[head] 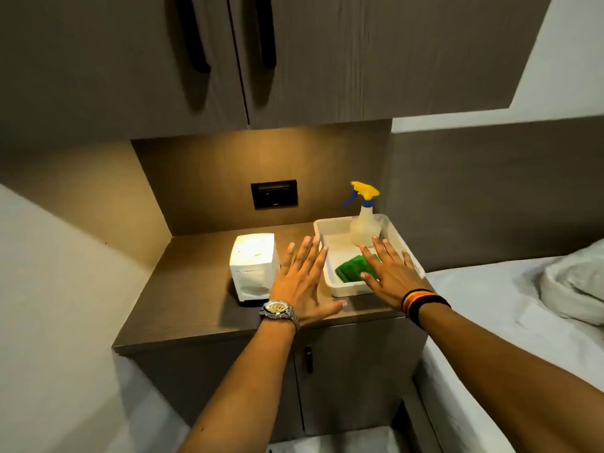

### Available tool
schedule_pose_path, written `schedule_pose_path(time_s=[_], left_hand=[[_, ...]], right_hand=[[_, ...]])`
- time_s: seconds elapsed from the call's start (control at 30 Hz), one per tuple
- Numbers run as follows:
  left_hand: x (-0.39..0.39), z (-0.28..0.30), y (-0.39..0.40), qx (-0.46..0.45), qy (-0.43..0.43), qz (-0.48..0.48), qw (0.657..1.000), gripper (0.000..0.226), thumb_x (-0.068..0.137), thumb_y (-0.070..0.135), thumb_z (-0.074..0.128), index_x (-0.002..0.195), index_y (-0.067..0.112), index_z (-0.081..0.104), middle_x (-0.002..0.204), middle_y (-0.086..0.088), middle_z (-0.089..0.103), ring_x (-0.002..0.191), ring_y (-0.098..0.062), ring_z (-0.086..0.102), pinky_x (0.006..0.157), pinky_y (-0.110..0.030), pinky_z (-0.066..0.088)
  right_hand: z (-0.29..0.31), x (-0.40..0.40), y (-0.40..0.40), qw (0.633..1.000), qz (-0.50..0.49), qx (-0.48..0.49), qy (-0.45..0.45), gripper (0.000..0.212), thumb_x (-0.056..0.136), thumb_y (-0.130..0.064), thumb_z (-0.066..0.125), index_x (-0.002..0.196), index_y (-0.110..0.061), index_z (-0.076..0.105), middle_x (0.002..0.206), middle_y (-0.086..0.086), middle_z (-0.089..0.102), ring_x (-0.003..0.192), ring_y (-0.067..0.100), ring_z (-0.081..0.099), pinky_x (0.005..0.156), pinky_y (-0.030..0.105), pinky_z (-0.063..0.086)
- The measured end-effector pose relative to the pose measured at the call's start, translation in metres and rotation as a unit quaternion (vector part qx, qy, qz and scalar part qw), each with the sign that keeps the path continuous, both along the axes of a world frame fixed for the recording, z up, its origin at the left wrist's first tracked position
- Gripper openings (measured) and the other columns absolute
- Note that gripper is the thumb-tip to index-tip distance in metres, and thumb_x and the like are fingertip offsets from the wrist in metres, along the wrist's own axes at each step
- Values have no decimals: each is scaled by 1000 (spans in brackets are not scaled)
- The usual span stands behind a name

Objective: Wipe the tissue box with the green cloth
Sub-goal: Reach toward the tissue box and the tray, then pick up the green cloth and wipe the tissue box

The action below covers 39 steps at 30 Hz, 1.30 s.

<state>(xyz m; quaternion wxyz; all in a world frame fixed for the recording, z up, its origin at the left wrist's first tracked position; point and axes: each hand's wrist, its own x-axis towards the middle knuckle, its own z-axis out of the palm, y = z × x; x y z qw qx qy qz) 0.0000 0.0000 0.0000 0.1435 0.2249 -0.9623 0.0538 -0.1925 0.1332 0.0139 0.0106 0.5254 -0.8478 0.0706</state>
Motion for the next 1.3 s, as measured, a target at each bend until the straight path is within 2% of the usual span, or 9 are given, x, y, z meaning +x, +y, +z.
schedule_pose_path(time_s=[0.13,0.23,0.33,0.43,0.6,0.8,1.0,1.17,1.3], left_hand=[[-29,-31,-12,16,-74,39,996,128,74,96,26,163,11,-9,169,-9,-21,153,-26,-26,122,-46,-22],[-49,-52,-17,37,-94,50,994,128,76,95,31,162,11,-12,168,-9,-23,153,-26,-28,119,-43,-28],[-58,-64,-21,63,-112,58,990,125,79,92,36,162,13,-13,167,-7,-24,153,-25,-28,119,-42,-28],[-62,-66,-20,91,-106,64,988,122,81,89,41,163,15,-11,168,-4,-22,154,-22,-26,118,-39,-29],[-64,-64,-19,95,-112,68,987,121,82,86,44,163,16,-10,170,-4,-19,154,-21,-23,113,-34,-35],[-63,-60,-18,102,-128,57,985,119,84,84,45,163,14,-9,170,-7,-16,154,-22,-22,119,-40,-27],[-22,-25,-29,-3,-87,56,995,113,87,77,47,164,7,2,171,-13,-6,157,-27,-12,123,-42,-20],[41,10,-48,-33,72,218,973,109,84,75,39,162,2,18,169,-21,11,157,-36,7,125,-48,-14],[81,-6,-63,89,63,334,936,127,71,88,17,160,1,-4,168,-23,-9,155,-36,-14,120,-51,-24]], right_hand=[[-16,-31,-38,990,0,108,-91,66,97,-48,38,154,-30,11,165,4,2,151,31,9,119,56,18],[-28,-44,-63,982,7,148,-118,57,96,-47,39,148,-23,35,160,10,27,144,34,30,115,50,32],[-30,-46,-80,984,4,130,-123,51,91,-52,48,130,-20,57,137,11,56,122,33,54,101,43,45],[-34,-43,-90,985,-3,109,-136,52,79,-60,63,116,-24,66,115,7,68,103,30,62,93,40,51],[-35,-49,-98,982,-52,122,-138,57,76,-51,71,118,-14,62,112,11,68,101,31,63,91,41,53],[-37,-51,-97,991,-23,104,-83,46,84,-48,59,113,-13,60,112,13,66,99,33,62,85,41,52],[-27,-45,-90,992,-70,39,-94,38,82,-27,67,115,-14,53,116,16,65,103,37,62,87,43,52],[15,-2,-116,984,-25,-105,-139,25,87,-21,50,111,-13,54,117,18,63,103,42,60,85,43,48],[60,50,-147,951,126,-207,-191,41,86,-15,51,127,-20,52,130,12,58,112,34,59,98,41,46]])
